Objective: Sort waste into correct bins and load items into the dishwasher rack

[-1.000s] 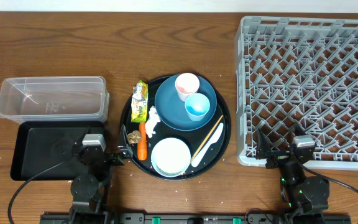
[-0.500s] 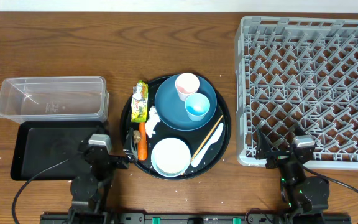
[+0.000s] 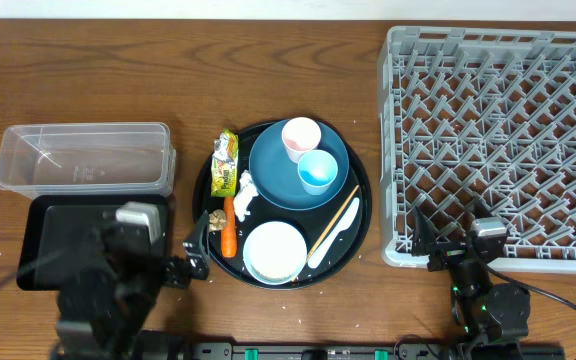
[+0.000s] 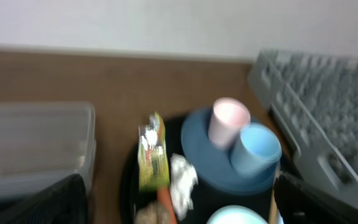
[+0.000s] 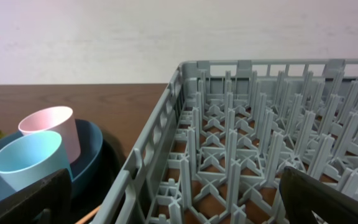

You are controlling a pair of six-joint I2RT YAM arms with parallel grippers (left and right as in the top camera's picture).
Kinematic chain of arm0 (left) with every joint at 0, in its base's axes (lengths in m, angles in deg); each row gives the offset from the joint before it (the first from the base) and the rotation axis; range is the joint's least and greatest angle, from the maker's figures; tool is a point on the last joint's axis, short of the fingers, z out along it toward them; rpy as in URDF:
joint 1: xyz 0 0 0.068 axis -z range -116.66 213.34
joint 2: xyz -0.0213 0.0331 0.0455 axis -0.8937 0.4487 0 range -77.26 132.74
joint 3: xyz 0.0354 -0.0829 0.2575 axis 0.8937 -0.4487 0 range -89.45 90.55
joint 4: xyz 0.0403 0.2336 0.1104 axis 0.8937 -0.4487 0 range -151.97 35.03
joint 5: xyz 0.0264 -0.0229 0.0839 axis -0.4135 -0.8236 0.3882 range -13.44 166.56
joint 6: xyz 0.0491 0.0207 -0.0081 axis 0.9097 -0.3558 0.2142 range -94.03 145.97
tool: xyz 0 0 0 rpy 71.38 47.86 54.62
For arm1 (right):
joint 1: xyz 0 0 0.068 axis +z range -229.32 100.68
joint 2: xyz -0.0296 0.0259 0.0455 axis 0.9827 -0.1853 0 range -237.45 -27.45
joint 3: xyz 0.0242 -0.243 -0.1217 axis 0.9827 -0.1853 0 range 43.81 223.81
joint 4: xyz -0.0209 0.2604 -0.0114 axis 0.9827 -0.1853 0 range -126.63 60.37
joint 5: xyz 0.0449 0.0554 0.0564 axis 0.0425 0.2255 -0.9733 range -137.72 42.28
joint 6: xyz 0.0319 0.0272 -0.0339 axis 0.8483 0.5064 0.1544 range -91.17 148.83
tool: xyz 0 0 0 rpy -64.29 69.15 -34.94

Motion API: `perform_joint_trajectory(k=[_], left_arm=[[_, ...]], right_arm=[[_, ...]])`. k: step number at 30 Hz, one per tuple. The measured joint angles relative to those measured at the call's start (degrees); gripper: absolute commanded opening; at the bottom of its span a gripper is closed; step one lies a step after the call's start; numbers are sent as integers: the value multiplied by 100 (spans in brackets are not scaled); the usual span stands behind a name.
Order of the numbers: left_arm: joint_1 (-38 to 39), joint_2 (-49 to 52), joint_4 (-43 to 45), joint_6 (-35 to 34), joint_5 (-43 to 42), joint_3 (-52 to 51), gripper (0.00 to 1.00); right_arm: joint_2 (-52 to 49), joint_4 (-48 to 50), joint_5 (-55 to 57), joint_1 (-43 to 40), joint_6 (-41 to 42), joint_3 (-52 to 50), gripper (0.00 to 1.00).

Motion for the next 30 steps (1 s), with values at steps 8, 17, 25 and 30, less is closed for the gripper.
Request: perform_joint_trajectory(k=[8, 17, 25, 30], left_arm=[[0, 3134, -2249, -70, -28, 2865, 98], [0, 5543, -2459, -306, -444, 3298, 100], [35, 6966, -2319, -374, -859, 3298, 69], [245, 7431, -1851, -479, -756, 3298, 59]], right_arm=[[0, -2, -2, 0, 0, 0, 99], [-2, 0, -2, 0, 0, 0, 99], [-2, -2, -2, 0, 0, 0, 99], [-2, -2, -2, 0, 0, 0, 99]])
